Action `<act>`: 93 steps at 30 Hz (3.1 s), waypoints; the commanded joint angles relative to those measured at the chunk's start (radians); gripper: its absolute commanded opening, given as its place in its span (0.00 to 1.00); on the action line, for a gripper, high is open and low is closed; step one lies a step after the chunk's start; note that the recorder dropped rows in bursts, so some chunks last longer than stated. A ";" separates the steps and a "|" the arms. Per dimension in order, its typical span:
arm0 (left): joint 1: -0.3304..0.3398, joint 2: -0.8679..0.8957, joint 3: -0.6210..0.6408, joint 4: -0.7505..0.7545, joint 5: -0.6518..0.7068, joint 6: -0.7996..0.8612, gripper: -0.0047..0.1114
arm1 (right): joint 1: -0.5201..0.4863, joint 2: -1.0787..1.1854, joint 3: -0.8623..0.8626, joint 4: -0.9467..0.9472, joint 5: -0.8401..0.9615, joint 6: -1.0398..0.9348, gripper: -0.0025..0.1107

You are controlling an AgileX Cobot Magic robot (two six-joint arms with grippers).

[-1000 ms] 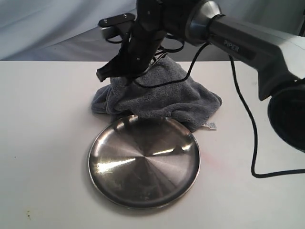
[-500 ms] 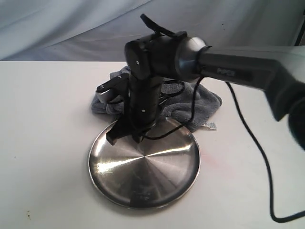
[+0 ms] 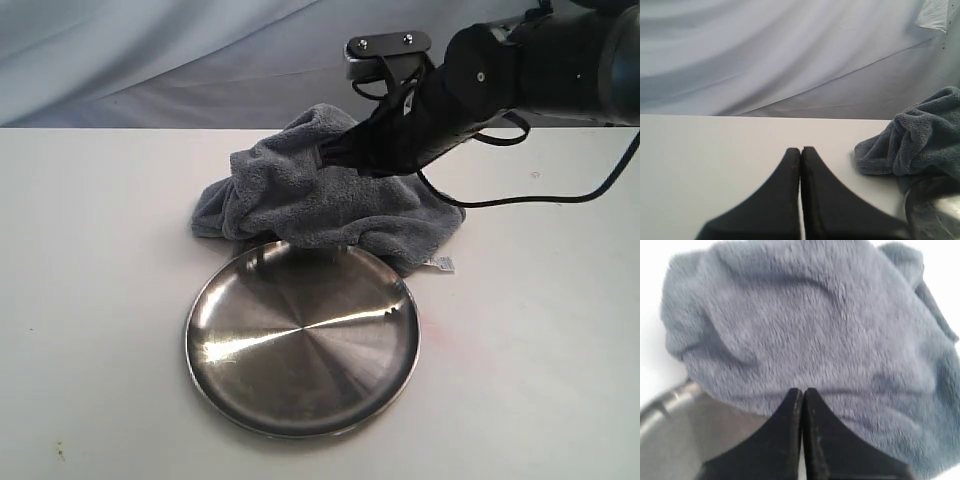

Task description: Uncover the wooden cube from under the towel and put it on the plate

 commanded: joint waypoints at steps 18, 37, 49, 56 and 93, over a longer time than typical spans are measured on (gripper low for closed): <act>-0.001 -0.002 0.004 0.001 -0.004 -0.001 0.05 | -0.003 0.227 -0.368 0.005 0.127 -0.009 0.10; -0.001 -0.002 0.004 0.001 -0.004 -0.001 0.05 | -0.001 0.343 -0.425 0.023 0.086 -0.139 0.83; -0.001 -0.002 0.004 0.001 -0.004 -0.003 0.05 | -0.001 0.395 -0.425 0.012 0.121 -0.090 0.47; -0.001 -0.002 0.004 0.001 -0.004 -0.003 0.05 | -0.001 0.348 -0.425 0.113 0.145 -0.072 0.02; -0.001 -0.002 0.004 0.001 -0.004 -0.001 0.05 | -0.007 -0.020 -0.423 -0.712 0.380 0.372 0.02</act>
